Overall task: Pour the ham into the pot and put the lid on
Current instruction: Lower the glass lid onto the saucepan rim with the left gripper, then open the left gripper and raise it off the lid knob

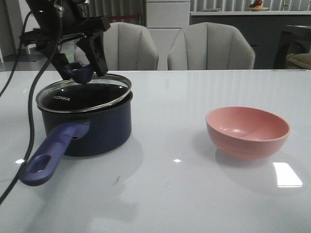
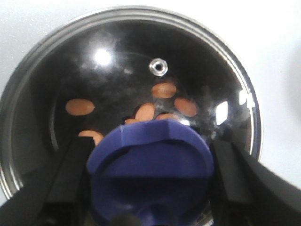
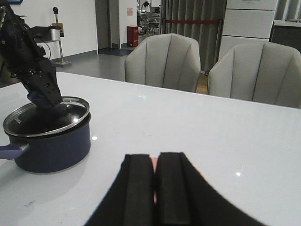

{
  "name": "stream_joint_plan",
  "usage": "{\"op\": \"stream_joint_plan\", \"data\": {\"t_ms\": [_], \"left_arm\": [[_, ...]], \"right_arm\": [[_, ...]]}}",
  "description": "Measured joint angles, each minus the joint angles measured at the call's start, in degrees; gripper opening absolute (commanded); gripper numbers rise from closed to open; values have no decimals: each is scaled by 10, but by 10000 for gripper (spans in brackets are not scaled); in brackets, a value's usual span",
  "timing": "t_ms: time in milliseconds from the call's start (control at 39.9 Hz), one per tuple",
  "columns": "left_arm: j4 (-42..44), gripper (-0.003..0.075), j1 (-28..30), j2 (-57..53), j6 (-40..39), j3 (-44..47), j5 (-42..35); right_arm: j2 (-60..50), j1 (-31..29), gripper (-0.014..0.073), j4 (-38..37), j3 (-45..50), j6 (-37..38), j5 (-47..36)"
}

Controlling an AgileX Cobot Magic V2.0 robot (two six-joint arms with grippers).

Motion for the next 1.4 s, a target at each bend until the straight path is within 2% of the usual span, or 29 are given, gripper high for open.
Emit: {"op": "stream_joint_plan", "data": {"t_ms": [75,275,351,626,851,1402], "left_arm": [[-1,242,0,4,0,-1,-1],[0,505,0,8,0,-1,-7],[1,552,0,8,0,-1,-8],[2,552,0,11,0,-4,23],[46,552,-1,11,0,-42,68],[52,552,-3,4,0,-55,71]], "right_arm": [[0,0,157,0,0,0,0],[0,0,157,0,0,0,0],[0,0,157,0,0,0,0],[0,0,157,0,0,0,0],[0,0,157,0,0,0,0],[0,0,157,0,0,0,0]]}}
